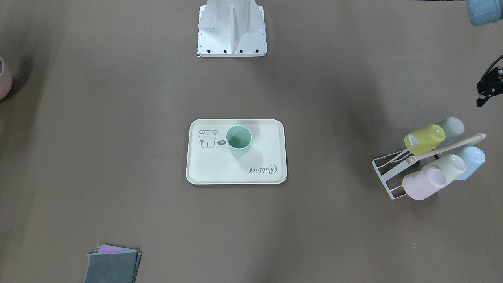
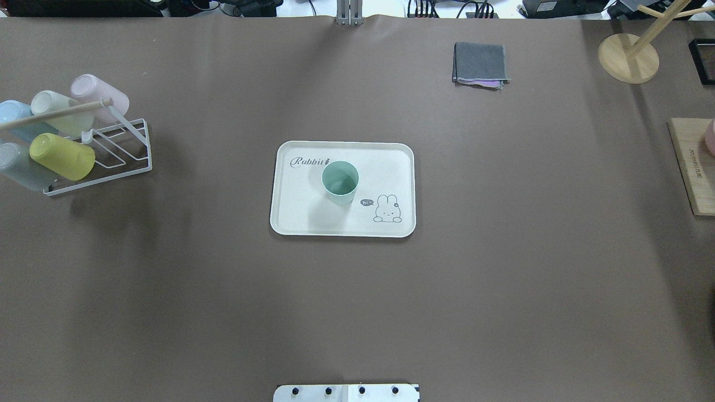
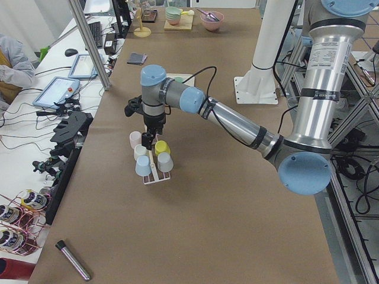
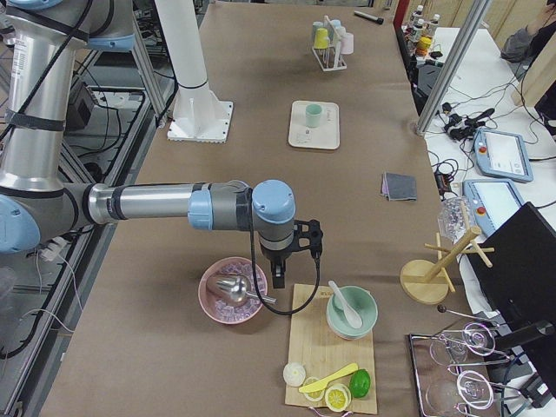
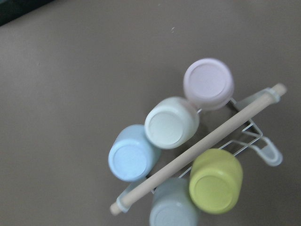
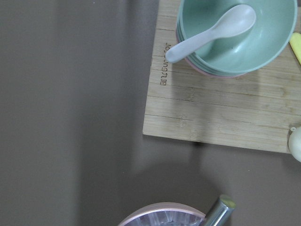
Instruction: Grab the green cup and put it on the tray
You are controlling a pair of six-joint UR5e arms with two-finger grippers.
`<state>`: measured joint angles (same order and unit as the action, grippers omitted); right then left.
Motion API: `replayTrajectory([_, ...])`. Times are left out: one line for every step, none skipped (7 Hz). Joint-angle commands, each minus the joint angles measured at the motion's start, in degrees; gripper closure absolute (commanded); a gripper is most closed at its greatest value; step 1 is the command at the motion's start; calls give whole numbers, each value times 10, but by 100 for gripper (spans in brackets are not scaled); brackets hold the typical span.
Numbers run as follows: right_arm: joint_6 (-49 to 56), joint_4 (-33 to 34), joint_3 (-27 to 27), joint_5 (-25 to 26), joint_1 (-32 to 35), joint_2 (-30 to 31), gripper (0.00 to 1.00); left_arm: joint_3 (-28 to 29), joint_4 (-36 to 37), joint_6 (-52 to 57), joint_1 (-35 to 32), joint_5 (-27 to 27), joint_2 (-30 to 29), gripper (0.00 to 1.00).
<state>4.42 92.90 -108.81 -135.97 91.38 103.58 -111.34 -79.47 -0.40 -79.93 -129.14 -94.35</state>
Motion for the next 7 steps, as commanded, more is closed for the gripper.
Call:
replayTrajectory([-2,0,0,0,-1,-3,0,2,1,57,-39,-79,84,2])
replayTrajectory([-2,0,0,0,-1,-3,0,6,5,58,-49,-80,86,2])
replayTrajectory([-2,1,1,0,-1,-3,0,16,5,57,-49,-74,86,2])
replayTrajectory([-2,1,1,0,-1,-3,0,49,4,58,-50,-61,80,2])
replayTrajectory([-1,0,4,1,-1,-5,0,61,4,58,-51,-33,77,2])
replayTrajectory([-1,0,6,1,-1,-6,0,70,2,61,-58,-35,80,2])
replayTrajectory([-2,0,5,1,-1,-6,0,83,0,58,-65,-33,81,2])
